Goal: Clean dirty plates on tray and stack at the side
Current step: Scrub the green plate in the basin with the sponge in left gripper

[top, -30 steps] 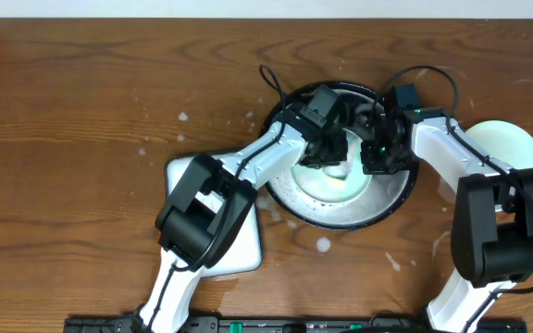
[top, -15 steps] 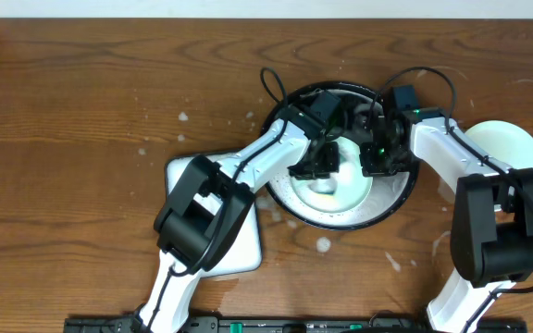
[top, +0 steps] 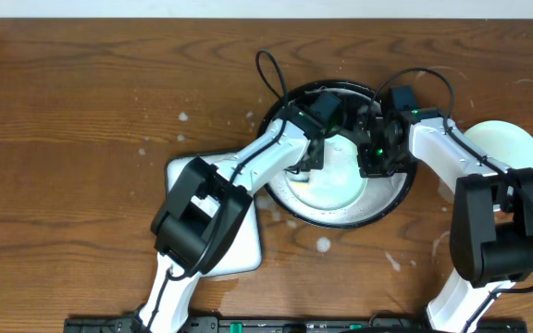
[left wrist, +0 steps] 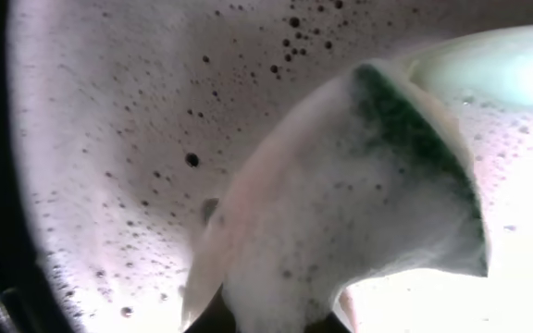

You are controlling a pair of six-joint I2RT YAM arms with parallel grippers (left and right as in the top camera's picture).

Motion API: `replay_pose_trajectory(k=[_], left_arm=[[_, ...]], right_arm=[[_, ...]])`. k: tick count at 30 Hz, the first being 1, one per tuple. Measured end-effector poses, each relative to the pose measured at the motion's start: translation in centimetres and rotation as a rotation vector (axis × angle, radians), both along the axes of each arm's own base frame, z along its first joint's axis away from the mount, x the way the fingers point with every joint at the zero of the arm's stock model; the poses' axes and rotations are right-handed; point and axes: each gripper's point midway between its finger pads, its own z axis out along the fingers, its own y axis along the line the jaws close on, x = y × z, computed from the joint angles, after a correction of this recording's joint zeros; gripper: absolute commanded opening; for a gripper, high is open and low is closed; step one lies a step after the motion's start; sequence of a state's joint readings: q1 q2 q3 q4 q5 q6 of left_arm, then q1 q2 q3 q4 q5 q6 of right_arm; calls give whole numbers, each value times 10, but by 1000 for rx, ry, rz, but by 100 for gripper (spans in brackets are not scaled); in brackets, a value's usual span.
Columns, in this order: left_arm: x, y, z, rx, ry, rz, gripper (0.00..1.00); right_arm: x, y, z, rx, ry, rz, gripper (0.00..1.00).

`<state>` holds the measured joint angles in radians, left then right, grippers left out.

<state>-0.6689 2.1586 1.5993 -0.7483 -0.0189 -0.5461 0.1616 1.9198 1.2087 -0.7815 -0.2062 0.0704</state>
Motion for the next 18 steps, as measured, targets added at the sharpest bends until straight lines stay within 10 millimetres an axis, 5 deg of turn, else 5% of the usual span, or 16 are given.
replay_pose_trajectory(k=[7,14,18], left_arm=[[-2,-38,4,-297,109,21,9],[-53,-90,10,-441,270,-64,9],[-70,-99,11,-457,318,-88,8]], right_arm=[[1,-5,-1,-26,-5,-12,1],[3,-7,-1,-40,-7,-30,1],[3,-8,-1,-42,-7,-32,1]])
